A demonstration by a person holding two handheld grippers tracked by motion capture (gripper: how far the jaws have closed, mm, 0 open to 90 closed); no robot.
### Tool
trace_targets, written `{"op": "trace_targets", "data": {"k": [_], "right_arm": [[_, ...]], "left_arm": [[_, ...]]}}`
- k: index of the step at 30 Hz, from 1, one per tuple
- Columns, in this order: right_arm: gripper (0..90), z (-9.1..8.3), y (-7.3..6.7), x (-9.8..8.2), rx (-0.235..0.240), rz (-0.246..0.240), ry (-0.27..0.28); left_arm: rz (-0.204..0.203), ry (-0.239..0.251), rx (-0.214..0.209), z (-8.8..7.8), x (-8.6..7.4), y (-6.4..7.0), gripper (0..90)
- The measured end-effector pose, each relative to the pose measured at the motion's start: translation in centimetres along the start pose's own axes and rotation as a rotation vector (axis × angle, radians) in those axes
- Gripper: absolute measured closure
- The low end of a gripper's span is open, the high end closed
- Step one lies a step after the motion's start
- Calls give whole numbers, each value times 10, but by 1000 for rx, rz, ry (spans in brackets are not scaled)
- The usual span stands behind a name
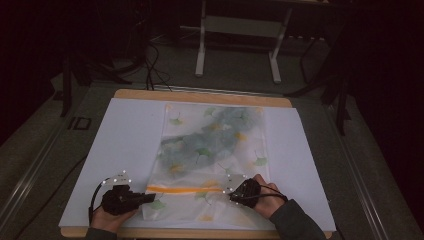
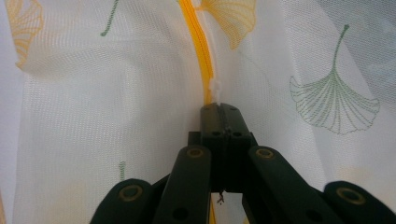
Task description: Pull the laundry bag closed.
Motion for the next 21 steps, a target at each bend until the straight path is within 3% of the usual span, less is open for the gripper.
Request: {"op": "trace_targets", "data": {"k": [21], "right_arm": [[900, -13, 1, -28, -34, 20, -31]], "left_arm": [[-2, -5, 0, 1, -1, 0, 886]]}}
Point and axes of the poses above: each handheld gripper's, and its own axes: z roughly forward along the jaws, x roughly out of its top, y roughly to its right, the point moved 2 cm from there along z, roughly forward along the jaws, and after that the axes turned 4 degrees about y, right-handed, at the moved point
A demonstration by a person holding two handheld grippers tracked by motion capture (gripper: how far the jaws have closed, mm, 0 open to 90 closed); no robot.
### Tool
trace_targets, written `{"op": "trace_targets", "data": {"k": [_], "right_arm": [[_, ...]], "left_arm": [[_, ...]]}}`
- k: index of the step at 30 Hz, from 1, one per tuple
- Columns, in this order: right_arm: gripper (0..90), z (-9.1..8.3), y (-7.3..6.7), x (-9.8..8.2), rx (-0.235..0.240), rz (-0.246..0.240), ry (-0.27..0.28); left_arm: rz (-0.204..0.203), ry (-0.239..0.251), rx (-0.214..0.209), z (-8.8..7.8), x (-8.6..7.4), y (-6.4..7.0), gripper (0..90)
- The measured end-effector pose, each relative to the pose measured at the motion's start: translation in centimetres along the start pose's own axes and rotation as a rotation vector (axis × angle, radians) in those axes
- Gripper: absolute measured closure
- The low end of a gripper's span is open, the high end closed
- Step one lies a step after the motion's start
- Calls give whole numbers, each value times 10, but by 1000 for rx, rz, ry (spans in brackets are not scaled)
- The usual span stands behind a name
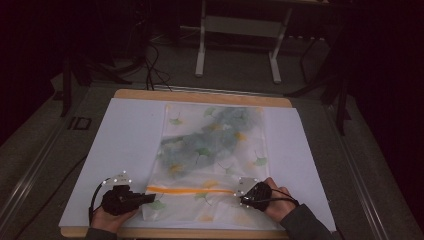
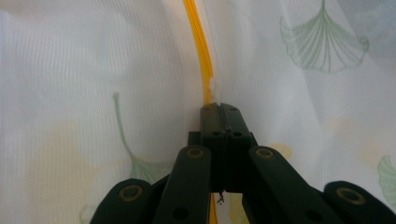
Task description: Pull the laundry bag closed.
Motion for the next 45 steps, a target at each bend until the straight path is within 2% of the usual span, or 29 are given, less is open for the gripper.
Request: {"op": "trace_targets", "data": {"k": [19, 24, 36, 45], "right_arm": [[900, -14, 4, -19, -35, 6, -20], [900, -19, 6, -25, -47, 3, -43], [900, -30, 11, -44, -71, 24, -77], [900, -43, 13, -58, -107, 44, -99]], "left_arm": [[-4, 2, -4, 0, 0, 0, 886], [-1, 5, -6, 0, 0, 1, 886], [-5, 4, -6, 0, 0, 0, 886], [-5, 2, -7, 0, 0, 0, 886]]}}
Point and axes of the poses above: each handheld gripper's, and its own axes: z roughly forward along the jaws, x roughly out of its top, y roughly to its right, the point moved 2 cm from there along z, roughly forward along the jaws, and after that the axes turned 4 degrees about y, right-handed, at the moved point
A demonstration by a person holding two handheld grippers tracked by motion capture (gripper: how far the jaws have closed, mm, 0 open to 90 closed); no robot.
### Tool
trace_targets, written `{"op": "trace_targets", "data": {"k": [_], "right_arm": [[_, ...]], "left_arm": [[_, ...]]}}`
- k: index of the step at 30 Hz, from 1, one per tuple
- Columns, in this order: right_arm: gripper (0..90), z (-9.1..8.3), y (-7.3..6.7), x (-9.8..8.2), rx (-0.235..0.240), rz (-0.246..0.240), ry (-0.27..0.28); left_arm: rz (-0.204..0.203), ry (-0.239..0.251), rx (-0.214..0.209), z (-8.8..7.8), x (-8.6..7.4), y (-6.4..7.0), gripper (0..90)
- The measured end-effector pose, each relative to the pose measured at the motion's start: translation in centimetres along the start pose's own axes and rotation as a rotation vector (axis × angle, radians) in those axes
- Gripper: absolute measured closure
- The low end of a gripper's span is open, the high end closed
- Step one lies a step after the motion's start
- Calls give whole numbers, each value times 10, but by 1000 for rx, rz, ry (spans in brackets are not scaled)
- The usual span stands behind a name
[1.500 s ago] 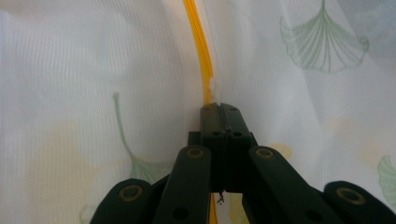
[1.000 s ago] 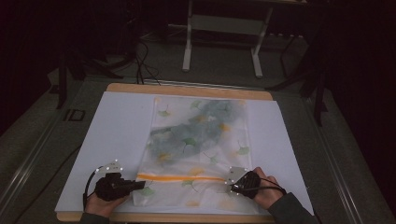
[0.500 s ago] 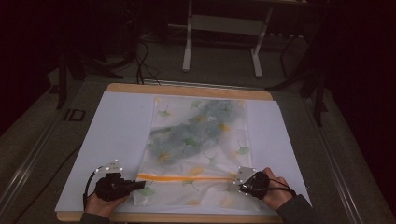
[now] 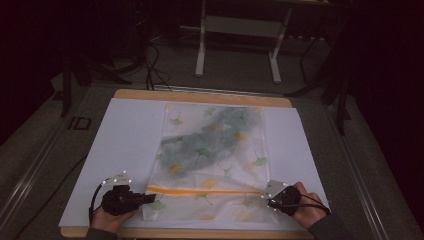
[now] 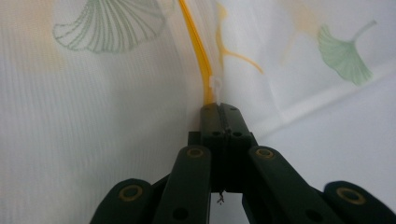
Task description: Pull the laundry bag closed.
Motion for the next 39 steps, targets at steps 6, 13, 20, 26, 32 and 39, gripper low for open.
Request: {"op": "trace_targets", "data": {"k": [6, 13, 20, 26, 32, 39], "right_arm": [[900, -7, 2, -13, -22, 13, -6], [900, -9, -4, -24, -10, 51, 5], [773, -7, -2, -32, 26, 148, 80], [668, -15, 6, -35, 58, 260, 177], [578, -7, 16, -37, 63, 377, 217], [522, 6, 32, -43, 6, 567, 262]], "left_arm": [[-1, -1, -7, 0, 0, 1, 886], [4, -23, -15, 3, -3, 2, 885], [19, -9, 9, -2, -3, 2, 741], [20, 29, 62, -11, -2, -1, 661], [46, 66, 198, -17, -2, -7, 641], [84, 58, 403, -14, -1, -18, 603]]}}
Point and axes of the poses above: each handheld gripper's, and its own axes: z roughly forward along the jaws, x roughly out of its top, y roughly to its right, the point moved 2 cm from there along z, roughly forward along the jaws, and after that the axes turned 4 degrees about y, right-handed, at the moved point
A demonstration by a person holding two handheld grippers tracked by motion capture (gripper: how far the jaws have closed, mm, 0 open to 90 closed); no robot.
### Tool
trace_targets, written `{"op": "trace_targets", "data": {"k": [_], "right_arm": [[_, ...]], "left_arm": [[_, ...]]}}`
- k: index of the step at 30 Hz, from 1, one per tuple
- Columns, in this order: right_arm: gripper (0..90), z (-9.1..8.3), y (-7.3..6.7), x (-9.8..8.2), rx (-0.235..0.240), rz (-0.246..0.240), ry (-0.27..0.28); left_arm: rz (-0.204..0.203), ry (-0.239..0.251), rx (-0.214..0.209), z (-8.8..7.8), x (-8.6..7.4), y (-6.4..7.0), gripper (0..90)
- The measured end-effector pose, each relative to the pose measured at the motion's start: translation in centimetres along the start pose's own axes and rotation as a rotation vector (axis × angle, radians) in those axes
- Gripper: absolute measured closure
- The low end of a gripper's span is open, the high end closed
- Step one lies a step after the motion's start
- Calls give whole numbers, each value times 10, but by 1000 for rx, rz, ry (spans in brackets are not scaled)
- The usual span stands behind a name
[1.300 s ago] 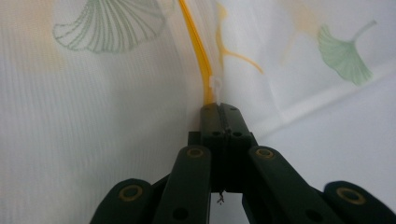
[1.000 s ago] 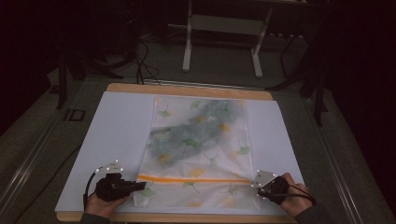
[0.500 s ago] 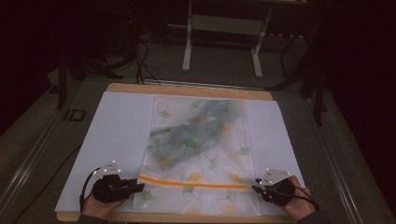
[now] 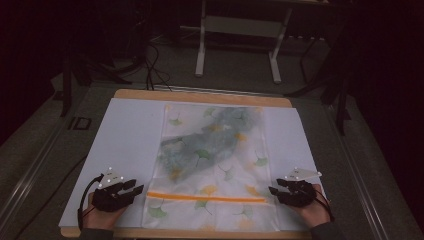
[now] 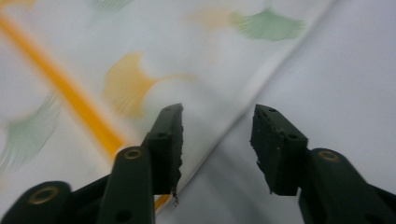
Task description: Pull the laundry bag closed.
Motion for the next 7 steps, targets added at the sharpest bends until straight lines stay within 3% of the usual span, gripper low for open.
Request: {"op": "trace_targets", "data": {"k": [4, 7], "right_arm": [[494, 7, 13, -2, -55, 155, 63], [480, 11, 21, -9, -96, 229, 101]], "left_arm": [[11, 1, 73, 6, 2, -4, 573], [5, 15, 104, 7, 2, -8, 541]]}}
Point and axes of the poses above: each handheld gripper's, and its own axes: z roughly forward along the jaws, x roughly out of its top, y roughly to its right, the point moved 2 cm from there along z, roughly forward along the jaws, and after that the axes turned 4 degrees about y, right-handed, at the moved point
